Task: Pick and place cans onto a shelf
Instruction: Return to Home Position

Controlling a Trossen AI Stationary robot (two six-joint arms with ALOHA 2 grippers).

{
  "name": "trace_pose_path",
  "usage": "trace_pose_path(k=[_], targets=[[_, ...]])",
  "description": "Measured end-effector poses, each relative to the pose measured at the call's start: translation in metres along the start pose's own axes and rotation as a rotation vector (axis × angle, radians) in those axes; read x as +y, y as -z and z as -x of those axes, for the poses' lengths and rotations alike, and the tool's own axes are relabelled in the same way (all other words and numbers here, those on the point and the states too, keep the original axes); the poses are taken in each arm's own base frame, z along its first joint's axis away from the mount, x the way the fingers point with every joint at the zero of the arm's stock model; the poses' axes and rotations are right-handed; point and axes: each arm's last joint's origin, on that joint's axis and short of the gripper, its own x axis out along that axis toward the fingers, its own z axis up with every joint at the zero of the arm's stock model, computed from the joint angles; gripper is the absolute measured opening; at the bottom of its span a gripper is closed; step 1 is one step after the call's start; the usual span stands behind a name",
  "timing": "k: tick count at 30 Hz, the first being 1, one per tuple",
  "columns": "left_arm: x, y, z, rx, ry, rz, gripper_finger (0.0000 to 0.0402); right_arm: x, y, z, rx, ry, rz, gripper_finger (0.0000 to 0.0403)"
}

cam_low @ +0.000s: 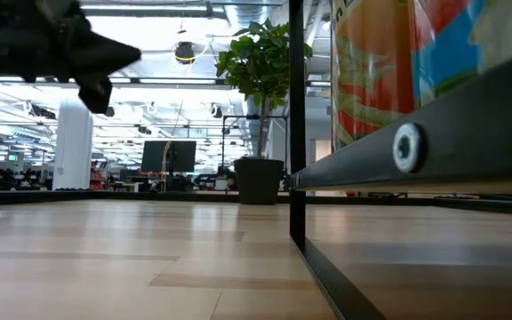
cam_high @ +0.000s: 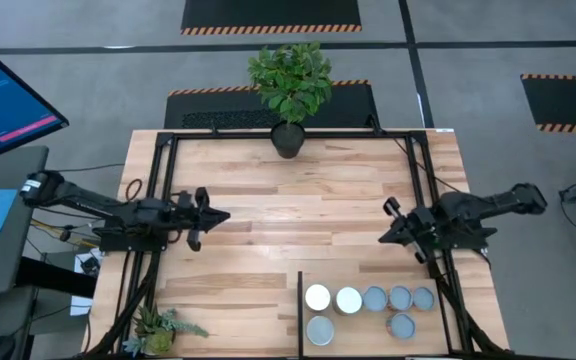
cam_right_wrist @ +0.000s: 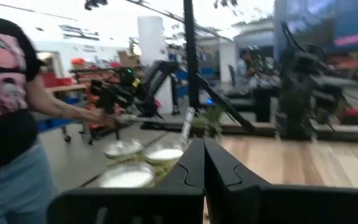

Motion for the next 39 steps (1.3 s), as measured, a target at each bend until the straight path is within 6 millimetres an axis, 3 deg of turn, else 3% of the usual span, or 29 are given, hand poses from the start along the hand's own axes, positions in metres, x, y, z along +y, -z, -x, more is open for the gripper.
trace_pose_path(k=[12, 18, 23, 28, 39], targets=[[0.007, -0.001, 0.016, 0.049, -0.050, -0.071, 0.0000, -0.013, 0.012, 0.004, 0.143, 0.058, 0.081, 0.0012], [0.012, 0.002, 0.031, 0.095, -0.071, -0.053, 0.0000, -0.019, 0.018, 0.007, 0.196, 0.134, -0.071, 0.0012], [0.012, -0.004, 0.042, 0.062, -0.020, -0.116, 0.0000, -0.021, 0.018, 0.008, 0.198, 0.151, -0.091, 0.0013], [0.012, -0.002, 0.042, 0.082, -0.030, -0.212, 0.0000, -0.021, 0.018, 0.008, 0.200, 0.153, -0.098, 0.0025], [0.013, 0.002, 0.039, 0.131, -0.040, -0.152, 0.0000, -0.021, 0.018, 0.008, 0.198, 0.152, -0.098, 0.0033]])
